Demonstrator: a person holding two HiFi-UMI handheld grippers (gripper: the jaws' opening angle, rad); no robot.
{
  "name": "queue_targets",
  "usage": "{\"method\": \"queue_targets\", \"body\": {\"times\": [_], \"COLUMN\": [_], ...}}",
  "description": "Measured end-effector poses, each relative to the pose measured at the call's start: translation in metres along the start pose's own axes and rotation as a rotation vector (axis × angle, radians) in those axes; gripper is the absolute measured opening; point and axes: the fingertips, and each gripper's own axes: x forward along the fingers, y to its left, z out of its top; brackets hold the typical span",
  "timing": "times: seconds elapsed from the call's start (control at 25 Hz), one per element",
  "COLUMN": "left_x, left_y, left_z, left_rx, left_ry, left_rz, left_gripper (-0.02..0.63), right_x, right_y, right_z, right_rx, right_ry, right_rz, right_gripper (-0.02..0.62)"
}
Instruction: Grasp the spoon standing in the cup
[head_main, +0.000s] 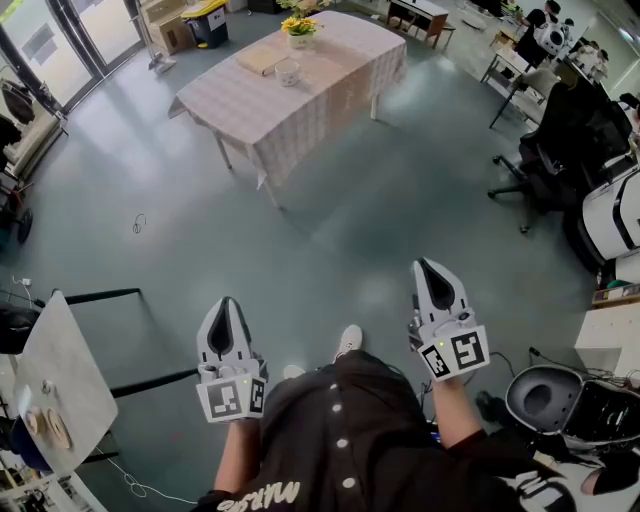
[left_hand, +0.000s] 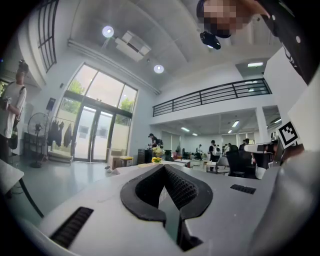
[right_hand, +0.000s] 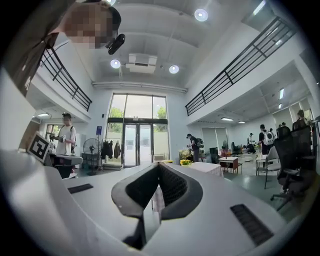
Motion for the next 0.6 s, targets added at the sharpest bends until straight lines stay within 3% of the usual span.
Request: {"method": "queue_targets", "body": {"times": [0.36,0.6], "left_x": [0.0028,0.0027], "left_y": [-0.0073,-0.0014], "left_z": [-0.0029,-0.0017], "left_rx": [0.000,0.000], "left_ry": [0.002,0.001], "left_rz": [-0.009,-0.009], "left_gripper": [0.017,0.017], "right_x": [-0.0022,0.0013], "right_y": [-0.0005,0.0061], "right_z": [-0.0023,-0.0002], "right_rx": [-0.012,-0.008], "right_ry": [0.000,-0.005], "right_rz": [0.011,0.023], "right_gripper": [-0.003,0.035]}}
